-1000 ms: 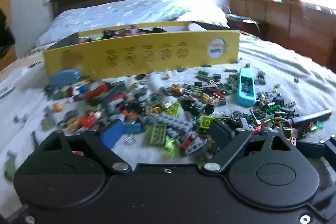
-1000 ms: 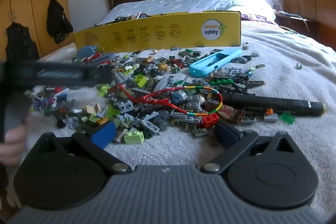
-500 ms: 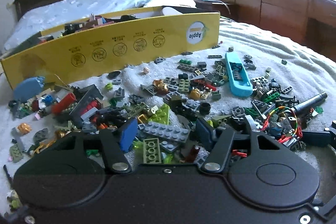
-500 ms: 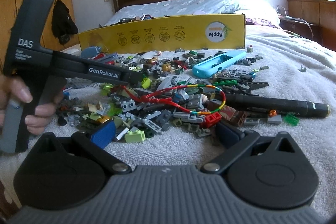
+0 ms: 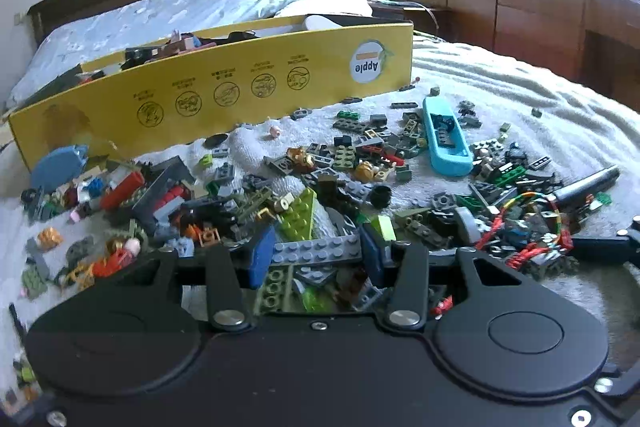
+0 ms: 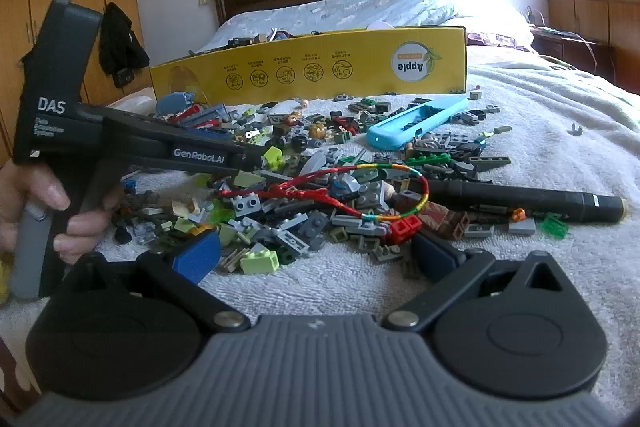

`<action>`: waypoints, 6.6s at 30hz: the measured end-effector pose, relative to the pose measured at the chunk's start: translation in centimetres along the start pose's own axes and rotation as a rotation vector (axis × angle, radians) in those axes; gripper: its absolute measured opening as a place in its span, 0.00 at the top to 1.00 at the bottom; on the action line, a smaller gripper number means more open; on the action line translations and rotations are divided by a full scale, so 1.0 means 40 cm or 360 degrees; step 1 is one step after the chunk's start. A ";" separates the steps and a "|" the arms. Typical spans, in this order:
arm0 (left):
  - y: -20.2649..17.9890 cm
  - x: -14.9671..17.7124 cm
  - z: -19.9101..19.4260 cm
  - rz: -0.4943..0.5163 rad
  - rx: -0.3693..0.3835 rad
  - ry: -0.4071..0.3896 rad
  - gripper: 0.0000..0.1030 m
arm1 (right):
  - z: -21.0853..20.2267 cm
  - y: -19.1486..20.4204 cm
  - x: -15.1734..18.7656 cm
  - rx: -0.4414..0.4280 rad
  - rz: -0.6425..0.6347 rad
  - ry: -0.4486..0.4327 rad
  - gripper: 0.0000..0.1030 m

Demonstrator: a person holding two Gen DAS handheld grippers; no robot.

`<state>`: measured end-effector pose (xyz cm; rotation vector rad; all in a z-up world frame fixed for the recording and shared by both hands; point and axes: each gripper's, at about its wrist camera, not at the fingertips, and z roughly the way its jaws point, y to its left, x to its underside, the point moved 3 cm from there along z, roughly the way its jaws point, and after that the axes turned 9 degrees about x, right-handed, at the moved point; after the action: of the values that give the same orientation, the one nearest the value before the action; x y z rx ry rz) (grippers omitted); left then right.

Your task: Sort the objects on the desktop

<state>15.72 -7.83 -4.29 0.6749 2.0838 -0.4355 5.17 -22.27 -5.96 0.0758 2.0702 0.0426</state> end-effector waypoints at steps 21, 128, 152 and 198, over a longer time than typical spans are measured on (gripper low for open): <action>0.038 0.139 -0.168 -0.0189 -0.0315 -0.0128 0.57 | -0.001 0.063 -0.141 -0.0293 -0.0240 -0.0107 0.05; 0.134 -0.305 0.035 -0.0181 -0.0214 -0.0370 0.57 | 0.255 -0.057 -0.432 -0.0024 -0.0280 -0.0127 0.82; 0.242 -0.578 0.399 -0.0190 -0.0272 -0.0161 0.33 | 0.609 -0.235 -0.641 0.0237 -0.0048 0.0009 0.75; 0.433 -0.061 -0.046 -0.0444 -0.0380 -0.0033 0.21 | 0.445 0.206 -0.383 -0.0451 -0.0425 0.0163 0.06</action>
<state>26.23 6.14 -2.21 0.2396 2.1736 -0.3378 28.41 -15.20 -0.60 -0.3833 2.1389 0.1779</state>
